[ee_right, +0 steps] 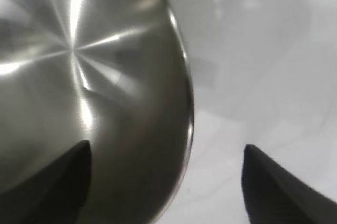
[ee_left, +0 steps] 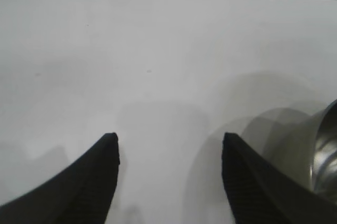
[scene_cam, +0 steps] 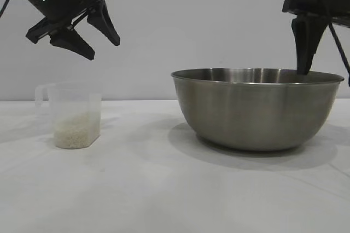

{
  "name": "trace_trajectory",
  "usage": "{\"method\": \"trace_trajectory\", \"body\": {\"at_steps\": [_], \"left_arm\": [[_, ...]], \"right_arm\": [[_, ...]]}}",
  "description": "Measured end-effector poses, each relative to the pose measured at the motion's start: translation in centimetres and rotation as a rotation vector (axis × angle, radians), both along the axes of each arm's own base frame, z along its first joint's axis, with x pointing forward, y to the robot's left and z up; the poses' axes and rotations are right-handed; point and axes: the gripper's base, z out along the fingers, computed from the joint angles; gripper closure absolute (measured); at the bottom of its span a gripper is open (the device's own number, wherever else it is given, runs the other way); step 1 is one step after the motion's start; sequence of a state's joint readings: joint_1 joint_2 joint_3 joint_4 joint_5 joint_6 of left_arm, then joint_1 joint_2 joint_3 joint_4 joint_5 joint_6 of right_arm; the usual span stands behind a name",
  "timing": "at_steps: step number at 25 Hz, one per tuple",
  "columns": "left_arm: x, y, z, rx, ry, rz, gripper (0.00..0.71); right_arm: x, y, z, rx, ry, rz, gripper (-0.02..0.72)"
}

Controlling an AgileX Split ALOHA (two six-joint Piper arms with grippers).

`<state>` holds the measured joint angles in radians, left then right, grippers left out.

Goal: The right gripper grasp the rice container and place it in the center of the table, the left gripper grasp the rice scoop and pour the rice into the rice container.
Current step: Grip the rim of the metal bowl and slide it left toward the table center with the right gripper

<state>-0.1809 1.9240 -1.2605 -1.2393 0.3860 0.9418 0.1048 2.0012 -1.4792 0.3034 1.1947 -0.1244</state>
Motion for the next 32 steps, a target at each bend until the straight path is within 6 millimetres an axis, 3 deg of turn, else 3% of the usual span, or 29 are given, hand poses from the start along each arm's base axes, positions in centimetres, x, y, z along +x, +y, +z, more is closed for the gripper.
{"method": "trace_trajectory", "body": {"at_steps": [7,9,12,16,22,27,28,29,32], "left_arm": [[0.0,0.0,0.0,-0.001,0.001,0.001,0.312],[0.0,0.0,0.0,-0.001,0.001,0.001,0.312],[0.0,0.0,0.0,-0.003,0.001,0.002,0.312],[0.0,0.0,0.0,-0.005,0.002,0.004,0.312],[0.0,0.0,0.1,-0.024,0.004,0.016,0.312],[0.0,0.0,0.1,-0.026,0.005,0.017,0.312],[0.1,0.0,0.1,-0.027,0.005,0.018,0.312],[0.1,0.0,0.1,-0.027,0.005,0.018,0.312],[0.1,0.0,0.1,-0.027,0.005,0.018,0.312]], "right_arm": [[1.1,0.1,-3.2,0.0,0.009,-0.026,0.508],[1.2,0.2,-3.5,0.002,0.007,-0.029,0.619],[1.4,0.3,-3.3,0.008,0.0,-0.03,0.703],[1.7,1.9,-2.4,0.013,-0.015,0.016,0.703],[0.8,6.4,-1.8,0.028,-0.03,0.125,0.703],[0.7,7.2,-1.7,0.036,-0.046,0.134,0.703],[0.7,7.2,-1.8,0.031,-0.047,0.137,0.654],[0.8,7.1,-1.8,0.02,-0.049,0.142,0.654],[0.9,6.7,-1.7,-0.023,-0.051,0.165,0.464]]}}
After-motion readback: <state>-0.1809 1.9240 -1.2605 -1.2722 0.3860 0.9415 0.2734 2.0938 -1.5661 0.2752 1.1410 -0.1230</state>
